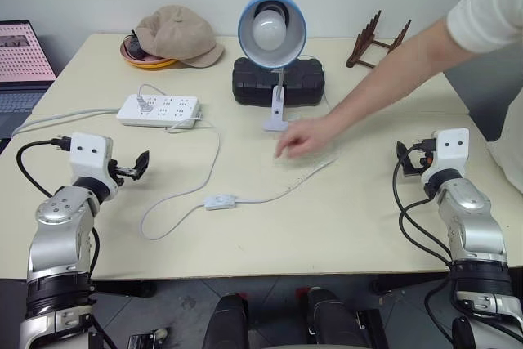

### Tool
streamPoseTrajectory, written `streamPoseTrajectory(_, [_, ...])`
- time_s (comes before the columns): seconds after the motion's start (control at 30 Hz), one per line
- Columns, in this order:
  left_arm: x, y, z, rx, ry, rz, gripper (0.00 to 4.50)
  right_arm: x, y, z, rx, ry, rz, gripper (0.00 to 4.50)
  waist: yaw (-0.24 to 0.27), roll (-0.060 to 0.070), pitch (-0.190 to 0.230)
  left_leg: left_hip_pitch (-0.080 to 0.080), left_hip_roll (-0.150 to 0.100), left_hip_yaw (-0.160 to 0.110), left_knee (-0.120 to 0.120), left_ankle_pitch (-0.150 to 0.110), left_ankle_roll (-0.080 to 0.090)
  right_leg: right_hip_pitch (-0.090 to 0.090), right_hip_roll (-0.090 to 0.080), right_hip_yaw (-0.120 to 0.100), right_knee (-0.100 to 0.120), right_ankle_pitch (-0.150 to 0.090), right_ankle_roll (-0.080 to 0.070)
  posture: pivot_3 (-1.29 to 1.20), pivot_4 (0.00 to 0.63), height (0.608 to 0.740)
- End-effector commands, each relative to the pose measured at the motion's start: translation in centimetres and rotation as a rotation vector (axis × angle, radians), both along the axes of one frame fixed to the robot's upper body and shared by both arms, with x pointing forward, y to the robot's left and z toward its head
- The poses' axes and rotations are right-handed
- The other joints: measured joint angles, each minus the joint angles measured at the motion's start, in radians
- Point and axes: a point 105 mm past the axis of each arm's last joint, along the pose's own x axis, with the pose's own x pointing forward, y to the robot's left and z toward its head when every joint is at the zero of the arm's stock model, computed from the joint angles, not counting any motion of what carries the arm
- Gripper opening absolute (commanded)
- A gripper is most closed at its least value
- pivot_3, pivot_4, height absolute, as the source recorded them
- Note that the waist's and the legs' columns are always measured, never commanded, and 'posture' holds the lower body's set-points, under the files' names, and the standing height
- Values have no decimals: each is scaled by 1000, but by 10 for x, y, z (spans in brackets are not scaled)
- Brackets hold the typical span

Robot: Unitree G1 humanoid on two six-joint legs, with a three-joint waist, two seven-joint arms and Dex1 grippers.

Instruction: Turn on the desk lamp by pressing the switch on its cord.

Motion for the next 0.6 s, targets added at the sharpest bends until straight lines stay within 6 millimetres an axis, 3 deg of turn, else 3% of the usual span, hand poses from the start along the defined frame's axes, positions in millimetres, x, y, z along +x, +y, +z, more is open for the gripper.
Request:
streamPoseTrajectory(0.03, [1,0,17,12,-45,-17,4480,-1,-3,20,-26,-68,-4,4500,0,0,0,0,0,0,0,0,0,0,0,0,0,0,0,0,150,740])
streamPoseTrajectory(0.3, [-4,-19,30,-30,2,-221,4480,-3,7,24,-58,-58,75,4500,-3,0,0,0,0,0,0,0,0,0,0,0,0,0,0,0,150,740])
streamPoseTrajectory(0.43, [-20,-49,41,36,165,-525,4480,-14,50,31,-94,27,422,4500,-4,0,1,-2,0,0,0,0,0,-2,0,0,0,-1,-1,0,150,740])
streamPoseTrajectory(0.53, [-37,-71,46,64,318,-754,4480,-52,92,32,-61,186,829,4500,-5,0,1,-1,0,0,-2,0,0,-2,0,0,-1,-4,-6,0,150,740])
streamPoseTrajectory(0.6, [-45,-79,45,77,388,-838,4480,-71,105,33,-42,255,969,4500,-5,1,1,-1,0,0,-2,0,0,-2,0,0,0,-4,-7,0,150,740])
